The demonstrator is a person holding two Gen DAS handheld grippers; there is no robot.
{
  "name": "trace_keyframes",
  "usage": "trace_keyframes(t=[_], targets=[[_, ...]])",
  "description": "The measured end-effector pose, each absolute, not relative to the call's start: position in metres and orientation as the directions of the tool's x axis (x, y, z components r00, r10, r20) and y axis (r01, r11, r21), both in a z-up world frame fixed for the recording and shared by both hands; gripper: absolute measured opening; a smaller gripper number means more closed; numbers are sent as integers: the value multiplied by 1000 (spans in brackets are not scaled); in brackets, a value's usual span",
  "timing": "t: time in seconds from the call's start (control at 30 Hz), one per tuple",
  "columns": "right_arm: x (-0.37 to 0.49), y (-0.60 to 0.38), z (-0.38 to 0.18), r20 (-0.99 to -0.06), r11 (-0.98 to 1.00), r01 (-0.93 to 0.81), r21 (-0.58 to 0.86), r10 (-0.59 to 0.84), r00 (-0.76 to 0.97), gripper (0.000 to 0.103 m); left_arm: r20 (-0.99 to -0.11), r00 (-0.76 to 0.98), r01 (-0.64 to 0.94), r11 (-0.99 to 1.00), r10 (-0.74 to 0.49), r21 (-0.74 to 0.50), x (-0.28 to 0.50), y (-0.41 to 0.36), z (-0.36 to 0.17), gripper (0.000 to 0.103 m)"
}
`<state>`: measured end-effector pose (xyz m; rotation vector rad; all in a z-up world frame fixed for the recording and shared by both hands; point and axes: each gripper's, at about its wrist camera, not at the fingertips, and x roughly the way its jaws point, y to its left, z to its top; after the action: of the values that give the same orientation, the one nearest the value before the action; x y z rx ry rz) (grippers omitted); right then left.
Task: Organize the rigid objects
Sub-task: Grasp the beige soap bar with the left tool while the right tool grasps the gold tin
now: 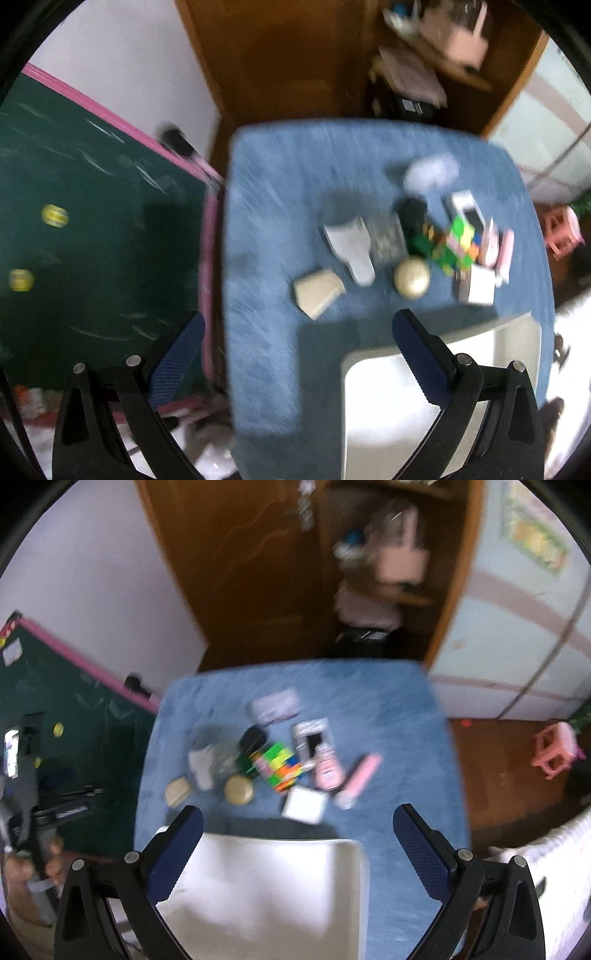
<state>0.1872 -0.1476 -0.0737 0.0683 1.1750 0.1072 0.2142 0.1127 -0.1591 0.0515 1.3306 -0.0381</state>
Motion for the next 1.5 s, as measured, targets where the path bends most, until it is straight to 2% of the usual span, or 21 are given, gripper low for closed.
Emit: trace_keyframes(t=[0.1,0.17,0.23,0.5,0.7,0.9,1.03,1.13,1.27,1.43,1.5], targets=[[217,-122,-123,-945,983,-102,153,176,275,102,-991,134,11,1000,-24,-23,224,117,-193,101],[231,-108,-148,-958,980,-121,158,182,223,95,-994,110,-37,999,-24,-28,228,122,-204,101],[245,-93,-177,-965,973,-137,187,208,157,93,-995,92,-106,993,-44,-54,233,128,-213,101],[278,-55,-259,-980,974,-118,192,197,33,93,-997,38,-349,934,-62,-72,255,141,-251,101],[291,-43,-294,-984,979,-101,176,175,-17,91,-998,19,-419,905,-64,-66,260,142,-270,101],[291,-32,-311,-984,980,-92,177,172,-53,80,-994,-15,-480,873,-107,-87,257,144,-287,101],[291,-24,-318,-985,981,-97,166,160,-68,69,-993,-22,-507,857,-116,-89,252,148,-291,101],[291,-20,-321,-989,985,-97,143,138,-63,65,-992,-24,-530,843,-123,-92,250,151,-294,101],[289,-14,-320,-993,988,-105,115,110,-51,57,-990,-50,-569,818,-133,-82,252,151,-304,89],[288,-11,-320,-995,988,-119,94,89,-43,55,-986,-35,-615,781,-162,-106,246,158,-307,86],[286,-9,-319,-996,988,-128,89,85,-38,55,-987,-17,-612,782,-158,-114,246,159,-306,69]])
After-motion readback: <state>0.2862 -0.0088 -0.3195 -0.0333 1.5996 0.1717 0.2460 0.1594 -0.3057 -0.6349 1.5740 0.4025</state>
